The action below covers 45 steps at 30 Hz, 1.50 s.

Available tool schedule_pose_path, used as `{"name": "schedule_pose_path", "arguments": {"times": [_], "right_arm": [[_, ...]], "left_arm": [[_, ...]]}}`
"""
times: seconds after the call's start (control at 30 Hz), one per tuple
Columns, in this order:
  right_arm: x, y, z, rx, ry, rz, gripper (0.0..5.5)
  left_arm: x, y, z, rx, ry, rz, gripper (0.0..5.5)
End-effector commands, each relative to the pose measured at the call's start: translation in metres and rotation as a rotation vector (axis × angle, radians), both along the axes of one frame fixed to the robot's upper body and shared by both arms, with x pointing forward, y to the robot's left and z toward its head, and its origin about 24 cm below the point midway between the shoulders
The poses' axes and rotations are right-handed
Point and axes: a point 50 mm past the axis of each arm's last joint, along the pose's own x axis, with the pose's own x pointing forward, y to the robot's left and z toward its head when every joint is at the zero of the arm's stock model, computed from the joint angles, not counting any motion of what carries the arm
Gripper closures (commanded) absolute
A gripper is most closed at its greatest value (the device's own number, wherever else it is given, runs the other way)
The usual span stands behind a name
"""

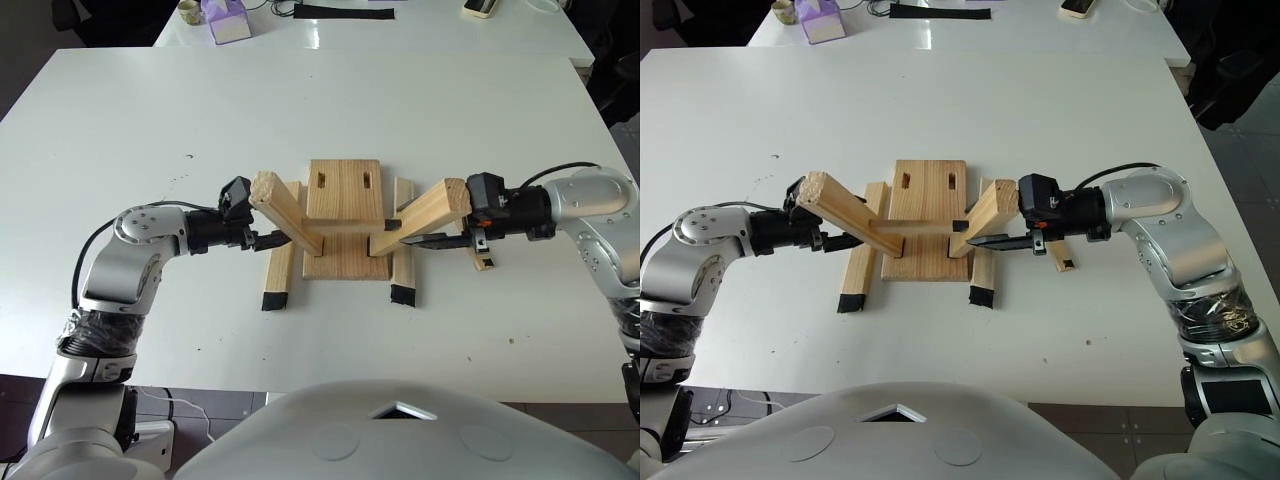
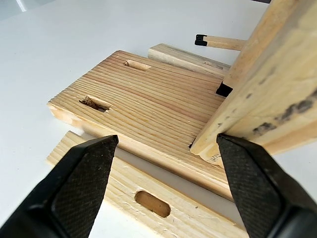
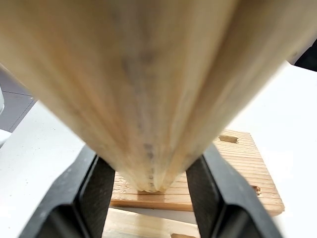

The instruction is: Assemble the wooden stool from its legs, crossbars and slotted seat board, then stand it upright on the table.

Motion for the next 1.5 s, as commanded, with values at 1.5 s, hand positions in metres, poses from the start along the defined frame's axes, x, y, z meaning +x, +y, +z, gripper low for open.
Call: {"name": "schedule_pose_path", "arguments": {"times": [1.5], "right_arm": [[0.004,0.017,-0.028,-0.038,0.183,-0.147,3.49]], "left_arm": [[0.006,-0.051,-0.002,0.034,-0.060,-0.067,0.71]]}}
